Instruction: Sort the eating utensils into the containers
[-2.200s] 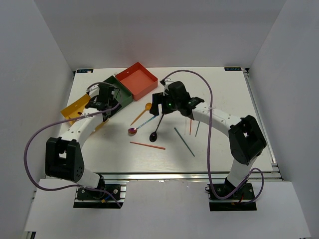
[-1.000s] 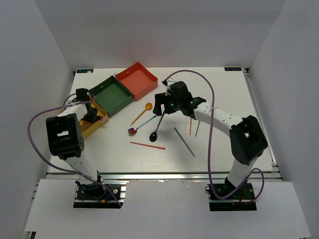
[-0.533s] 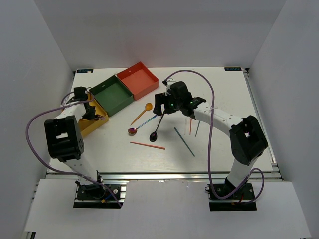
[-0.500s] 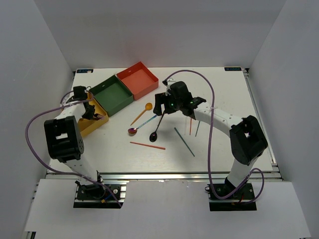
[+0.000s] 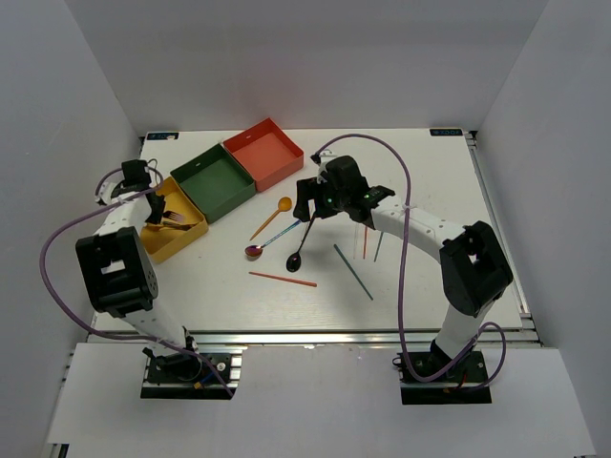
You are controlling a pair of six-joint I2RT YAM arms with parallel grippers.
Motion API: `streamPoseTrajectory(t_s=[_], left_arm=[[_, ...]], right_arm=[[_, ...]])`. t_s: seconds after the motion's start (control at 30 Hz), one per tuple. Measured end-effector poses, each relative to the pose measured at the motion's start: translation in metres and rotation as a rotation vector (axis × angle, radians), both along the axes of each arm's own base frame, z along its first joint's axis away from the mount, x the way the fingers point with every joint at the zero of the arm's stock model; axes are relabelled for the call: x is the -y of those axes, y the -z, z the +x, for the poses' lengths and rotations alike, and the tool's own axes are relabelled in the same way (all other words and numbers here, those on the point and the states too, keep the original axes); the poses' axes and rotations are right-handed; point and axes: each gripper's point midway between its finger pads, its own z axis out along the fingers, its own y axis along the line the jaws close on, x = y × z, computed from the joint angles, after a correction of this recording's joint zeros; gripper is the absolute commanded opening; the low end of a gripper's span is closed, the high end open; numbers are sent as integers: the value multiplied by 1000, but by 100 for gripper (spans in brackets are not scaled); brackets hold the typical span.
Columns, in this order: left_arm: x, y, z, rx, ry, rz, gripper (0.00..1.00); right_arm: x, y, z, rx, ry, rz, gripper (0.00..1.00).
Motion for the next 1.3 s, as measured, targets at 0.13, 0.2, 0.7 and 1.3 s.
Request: streamPoseTrajectory(t_s=[0.13, 0.2, 0.7, 1.3], left_arm=[[-2, 3, 3, 8, -4, -3, 59], [-2, 5, 7, 17, -1, -9, 69], [40, -63, 37, 178, 309, 132, 98], [321, 0, 54, -144, 1645, 472, 88]], right_arm=[[0, -1, 0, 1, -2, 3, 86], [1, -2, -2, 1, -3, 5, 86], [19, -5, 3, -16, 101, 5, 89], [103, -47, -30, 45, 173, 11, 88]])
